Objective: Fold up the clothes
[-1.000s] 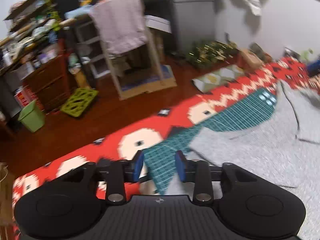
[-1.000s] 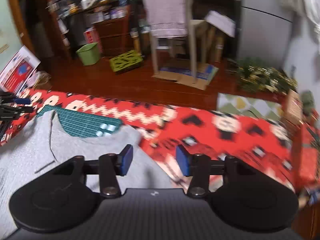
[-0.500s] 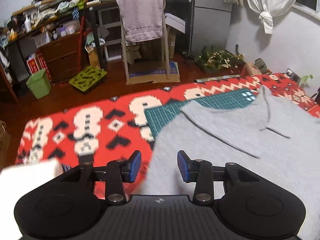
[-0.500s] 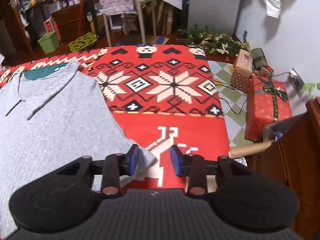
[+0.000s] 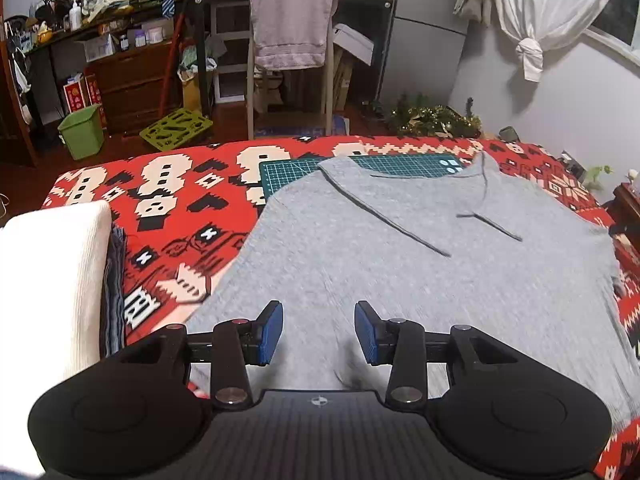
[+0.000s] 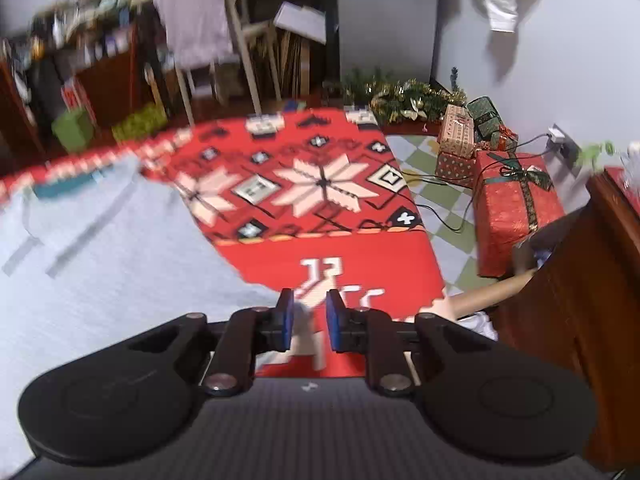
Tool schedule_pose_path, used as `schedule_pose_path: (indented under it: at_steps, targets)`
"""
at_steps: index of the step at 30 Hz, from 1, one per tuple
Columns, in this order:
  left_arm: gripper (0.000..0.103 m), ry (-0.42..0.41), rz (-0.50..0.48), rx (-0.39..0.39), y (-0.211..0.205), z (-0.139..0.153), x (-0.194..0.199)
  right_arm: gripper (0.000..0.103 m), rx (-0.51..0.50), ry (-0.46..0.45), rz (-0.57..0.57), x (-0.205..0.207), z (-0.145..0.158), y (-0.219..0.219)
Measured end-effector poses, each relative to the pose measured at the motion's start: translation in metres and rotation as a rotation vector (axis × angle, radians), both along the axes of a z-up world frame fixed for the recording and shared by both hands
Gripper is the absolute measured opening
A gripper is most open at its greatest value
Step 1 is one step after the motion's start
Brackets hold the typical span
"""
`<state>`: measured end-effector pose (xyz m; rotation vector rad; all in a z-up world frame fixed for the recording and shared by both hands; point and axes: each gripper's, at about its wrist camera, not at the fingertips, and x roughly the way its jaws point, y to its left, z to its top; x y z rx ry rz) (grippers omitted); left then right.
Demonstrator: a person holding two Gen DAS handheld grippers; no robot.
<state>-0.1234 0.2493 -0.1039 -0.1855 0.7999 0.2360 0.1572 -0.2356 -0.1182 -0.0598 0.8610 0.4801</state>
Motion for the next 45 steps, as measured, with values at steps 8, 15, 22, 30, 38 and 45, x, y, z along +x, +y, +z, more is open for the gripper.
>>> schedule_pose_path:
  at_steps: [8, 15, 22, 30, 38, 45]
  targets:
    - [0.039, -0.034, 0.025, -0.089, -0.010, -0.002, -0.022, 0.019, 0.319, 0.244, -0.115, -0.036, -0.012, -0.013]
    - [0.039, -0.056, 0.047, -0.137, -0.016, -0.002, -0.039, 0.022, 0.429, 0.327, -0.186, -0.038, -0.032, -0.018]
    - [0.039, -0.057, 0.074, -0.149, -0.017, -0.003, -0.049, 0.000, 0.362, 0.302, -0.229, -0.039, -0.036, -0.009]
    - [0.039, -0.081, 0.058, -0.150, -0.019, 0.005, -0.059, 0.001, 0.292, 0.276, -0.251, -0.047, -0.036, -0.003]
    - [0.039, -0.075, 0.055, -0.170, -0.025, 0.005, -0.072, 0.015, 0.109, 0.180, -0.195, -0.064, -0.016, 0.012]
    - [0.039, -0.051, 0.035, -0.203, -0.032, 0.002, -0.080, 0.015, 0.112, 0.118, -0.048, -0.125, 0.010, 0.015]
